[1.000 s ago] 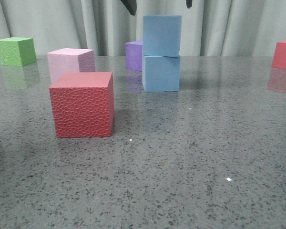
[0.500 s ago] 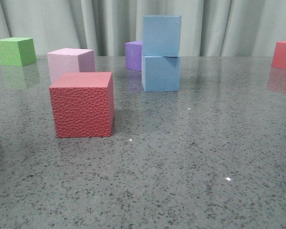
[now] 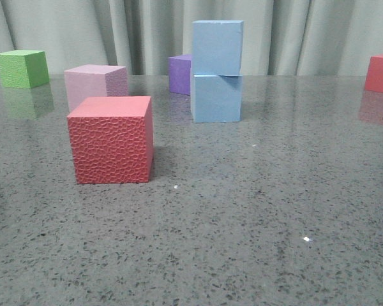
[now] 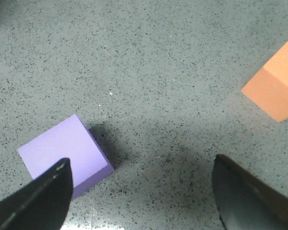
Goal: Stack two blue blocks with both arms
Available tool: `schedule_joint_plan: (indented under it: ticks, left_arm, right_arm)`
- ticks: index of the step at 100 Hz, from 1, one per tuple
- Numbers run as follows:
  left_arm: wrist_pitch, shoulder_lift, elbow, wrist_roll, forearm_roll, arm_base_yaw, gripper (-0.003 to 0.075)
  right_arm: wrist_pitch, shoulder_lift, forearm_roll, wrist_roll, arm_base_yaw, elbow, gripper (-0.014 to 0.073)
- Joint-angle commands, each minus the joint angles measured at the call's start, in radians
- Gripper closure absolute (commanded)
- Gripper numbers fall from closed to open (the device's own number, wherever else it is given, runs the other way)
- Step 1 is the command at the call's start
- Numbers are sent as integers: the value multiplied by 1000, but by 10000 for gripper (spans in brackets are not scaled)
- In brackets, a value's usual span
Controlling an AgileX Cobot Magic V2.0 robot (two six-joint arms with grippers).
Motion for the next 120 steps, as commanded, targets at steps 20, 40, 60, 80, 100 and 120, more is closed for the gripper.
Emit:
schedule_joint_plan:
  ticks: [20,40,60,80,100,120]
  left_arm:
    - [6,-153,58,69,-44,90,67]
    - [-6,-252,217,92,-35,135,67]
    - [-105,-399,452,92,-29,190,67]
    - [-228,-596,760,92,-33,232,67]
    - [-332,-811,1056,79,-49,270,67]
    - [-399,-1020,1293,53,-49,271,67]
  right_arm:
    - [-55,-3,-15,-9,-6,-20,1]
    - [-56,-3,-15,-8,-6,-20,1]
    - [-56,-3,-15,-8,-6,-20,1]
    - [-56,-3,-15,-8,-6,-20,1]
    - [-56,-3,-15,-8,-6,-20,1]
    - [-58,-3,-16,-8,-6,-20,1]
